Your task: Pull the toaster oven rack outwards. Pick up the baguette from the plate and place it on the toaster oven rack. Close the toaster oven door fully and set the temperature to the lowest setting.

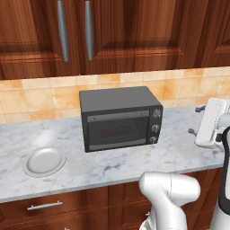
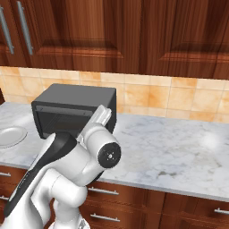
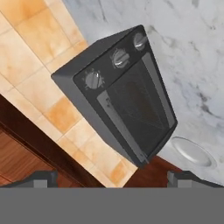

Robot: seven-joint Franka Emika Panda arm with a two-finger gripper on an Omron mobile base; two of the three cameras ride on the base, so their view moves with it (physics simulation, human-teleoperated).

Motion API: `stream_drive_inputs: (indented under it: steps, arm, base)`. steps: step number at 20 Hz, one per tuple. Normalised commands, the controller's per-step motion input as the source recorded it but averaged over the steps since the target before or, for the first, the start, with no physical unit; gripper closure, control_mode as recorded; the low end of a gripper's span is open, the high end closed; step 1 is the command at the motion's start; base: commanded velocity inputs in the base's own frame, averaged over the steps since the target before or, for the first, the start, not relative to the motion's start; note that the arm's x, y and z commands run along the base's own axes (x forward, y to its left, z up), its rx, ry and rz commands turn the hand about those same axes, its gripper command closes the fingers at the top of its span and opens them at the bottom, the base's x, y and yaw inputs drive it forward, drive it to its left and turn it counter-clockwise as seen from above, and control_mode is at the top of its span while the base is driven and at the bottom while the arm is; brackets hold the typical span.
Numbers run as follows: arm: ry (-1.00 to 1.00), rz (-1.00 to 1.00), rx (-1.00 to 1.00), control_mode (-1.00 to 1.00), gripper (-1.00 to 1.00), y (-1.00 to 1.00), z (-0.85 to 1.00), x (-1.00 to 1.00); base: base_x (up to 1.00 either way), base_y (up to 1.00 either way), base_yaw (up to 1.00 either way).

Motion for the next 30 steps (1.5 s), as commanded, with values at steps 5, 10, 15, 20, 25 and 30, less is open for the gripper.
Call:
stream_drive_inputs:
  steps: [5, 10, 15, 20, 25, 30]
  arm:
    - [0.00, 0.13, 0.06, -1.00, -1.00, 0.00, 0.00, 0.46]
    - [0.00, 0.03, 0.01, -1.00, -1.00, 0.01, -0.01, 0.35]
    - [0.00, -0.04, 0.00, -1.00, -1.00, 0.11, -0.04, 0.20]
    - [0.00, -0.04, 0.00, -1.00, -1.00, 0.09, -0.07, 0.06]
    - [0.00, -0.04, 0.00, -1.00, -1.00, 0.16, -0.23, 0.03]
    - [0.04, 0.00, 0.01, -1.00, -1.00, 0.11, -0.24, 0.22]
  base:
    - [0.00, 0.00, 0.00]
    - [0.00, 0.00, 0.00]
    - [0.00, 0.00, 0.00]
    - [0.00, 0.00, 0.00]
    - [0.00, 0.00, 0.00]
    - [0.00, 0.00, 0.00]
